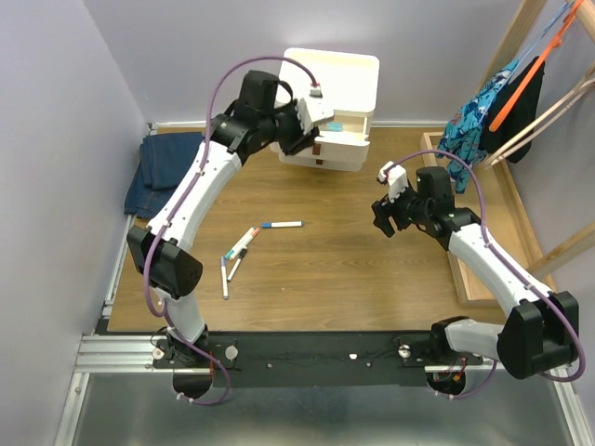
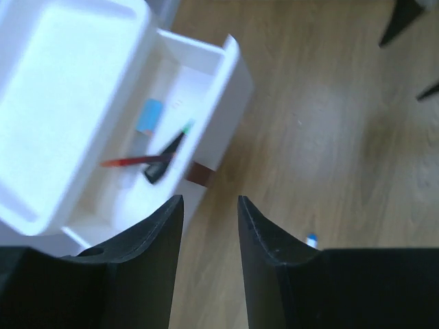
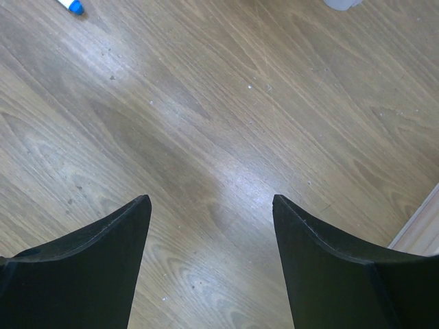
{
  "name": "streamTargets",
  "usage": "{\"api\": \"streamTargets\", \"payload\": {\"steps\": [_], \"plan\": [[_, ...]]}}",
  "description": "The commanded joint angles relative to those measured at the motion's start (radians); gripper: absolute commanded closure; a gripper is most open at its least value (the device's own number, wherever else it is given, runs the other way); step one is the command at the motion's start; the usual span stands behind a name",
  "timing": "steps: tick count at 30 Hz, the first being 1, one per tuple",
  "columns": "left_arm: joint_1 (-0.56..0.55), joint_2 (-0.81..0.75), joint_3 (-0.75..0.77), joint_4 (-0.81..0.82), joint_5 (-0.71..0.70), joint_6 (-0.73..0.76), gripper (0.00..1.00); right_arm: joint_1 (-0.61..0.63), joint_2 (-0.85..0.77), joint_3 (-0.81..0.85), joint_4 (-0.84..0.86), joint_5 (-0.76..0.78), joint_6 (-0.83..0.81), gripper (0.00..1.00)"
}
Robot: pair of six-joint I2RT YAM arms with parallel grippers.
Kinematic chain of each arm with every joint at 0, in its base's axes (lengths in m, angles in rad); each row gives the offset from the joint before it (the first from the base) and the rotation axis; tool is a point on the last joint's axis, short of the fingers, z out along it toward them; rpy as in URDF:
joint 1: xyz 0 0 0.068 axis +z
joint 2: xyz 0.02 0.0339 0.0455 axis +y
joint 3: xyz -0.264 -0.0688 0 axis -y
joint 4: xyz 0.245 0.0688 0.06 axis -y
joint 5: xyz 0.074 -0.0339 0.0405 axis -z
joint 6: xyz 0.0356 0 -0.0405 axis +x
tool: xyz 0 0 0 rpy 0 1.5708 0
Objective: Sort the stationery into containers
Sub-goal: Pick up the pen from the center of the board.
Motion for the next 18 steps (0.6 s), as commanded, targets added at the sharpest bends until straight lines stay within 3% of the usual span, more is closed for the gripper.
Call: {"api": "streamTargets", "payload": {"steps": [1, 3, 7, 18], "plan": [[0.001, 0.013, -0.203, -0.304, 0.112, 0.300, 0.51, -0.015, -0.050, -0.030, -0.008, -0.012, 0.011, 0.21], [0.006, 0.045, -0.258, -0.378, 0.082, 0.435, 0.49, -0.019, -0.057, -0.043, -0.011, -0.012, 0.011, 0.21], [0.028, 0.108, -0.286, -0.442, 0.022, 0.519, 0.45, -0.026, -0.064, -0.056, -0.011, -0.027, 0.022, 0.21], [0.038, 0.278, -0.243, -0.388, -0.030, 0.490, 0.43, -0.038, -0.049, -0.051, -0.012, -0.021, 0.020, 0.21]]}}
